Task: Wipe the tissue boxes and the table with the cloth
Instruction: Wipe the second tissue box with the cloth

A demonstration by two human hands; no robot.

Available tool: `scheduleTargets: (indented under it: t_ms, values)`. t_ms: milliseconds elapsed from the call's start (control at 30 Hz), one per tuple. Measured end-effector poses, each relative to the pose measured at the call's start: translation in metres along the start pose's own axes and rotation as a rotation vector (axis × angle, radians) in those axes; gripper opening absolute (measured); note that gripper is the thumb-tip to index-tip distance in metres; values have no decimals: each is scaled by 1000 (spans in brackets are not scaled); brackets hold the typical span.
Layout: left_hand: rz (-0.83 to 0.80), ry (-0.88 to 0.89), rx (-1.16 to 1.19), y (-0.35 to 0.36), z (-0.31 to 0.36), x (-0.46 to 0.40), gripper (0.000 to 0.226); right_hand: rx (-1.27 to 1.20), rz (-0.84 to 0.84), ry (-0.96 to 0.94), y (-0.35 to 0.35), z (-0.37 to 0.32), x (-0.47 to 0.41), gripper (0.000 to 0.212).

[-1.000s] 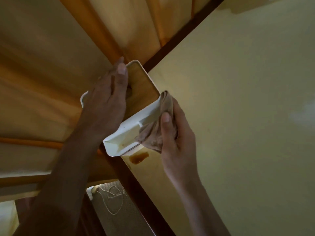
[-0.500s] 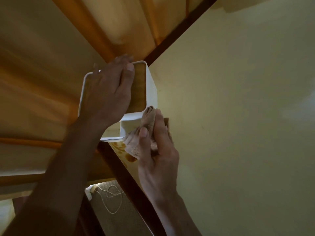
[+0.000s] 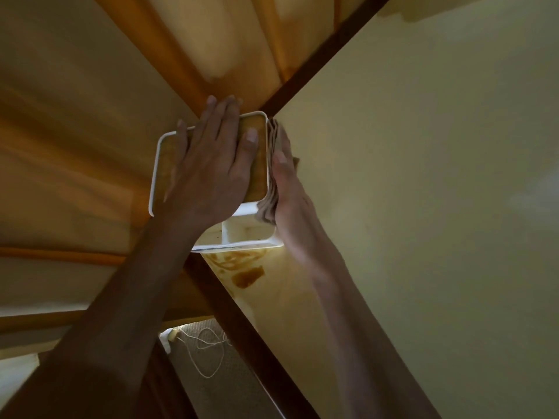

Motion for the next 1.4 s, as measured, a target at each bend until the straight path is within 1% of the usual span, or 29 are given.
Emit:
scheduleTargets:
  t_ms: [67,100,167,267,333,400,433,500,633,700,767,867,967,1067,1133,1233,1333,1400]
  values:
    - [4,16,-21,0,1,0,53,24,21,-30,-6,-10,-15,66]
    - [-2,-2,-19,0,1,-1,54,16,22,-24,-7,-15,-21,65]
    - [-3,-22,-31,0,-1,-2,56,-1,10,-14,-10,-18,-30,65]
    - [6,-32,-5,-3,1,-2,55,-5,-7,-65,-8,-16,-29,69]
    - [-7,-72,43,-3,1,-2,56,4,-14,-74,-1,-7,-16,72]
    - [-11,-93,59,-3,1,-3,57,14,-8,-22,7,3,11,75]
    - [-15,-108,74,-3,1,-3,58,13,-7,-1,13,7,26,73]
    - [-17,-124,84,-5,0,-2,58,15,-22,-25,24,8,57,56]
    - [-12,-65,44,-3,4,1,57,50,-20,-13,35,2,93,54]
    - [-2,-73,35,-2,3,1,60,46,-19,-17,33,1,98,52]
    - [5,-99,52,-4,2,-1,61,36,-24,-27,31,0,92,51]
    - [-16,-70,60,-2,6,0,62,9,-9,-31,25,4,66,53]
    - [-8,-87,77,-3,5,0,64,68,-28,-76,12,2,25,53]
    - [-5,-88,78,-3,5,-2,62,86,-8,-63,-6,-8,-15,62]
    - [-4,-122,92,-2,2,-5,62,69,-25,-48,-12,-15,-30,61]
    - [-7,-148,111,-2,0,-7,63,2,-47,-12,-15,-20,-37,57]
    - [-6,-150,113,-1,0,-6,64,13,-54,-40,-10,-15,-28,64]
    - [0,-152,114,-1,0,-6,65,15,-49,-37,-4,-7,-9,63]
Point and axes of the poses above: each hand's wrist, its own x-axis away from the middle knuckle, its own y-axis out of the palm, z = x × y, the point moved 3 cm from there along -x, towards the middle knuckle, and after that the axes turned 10 degrees about -z, right-handed, at the moved point
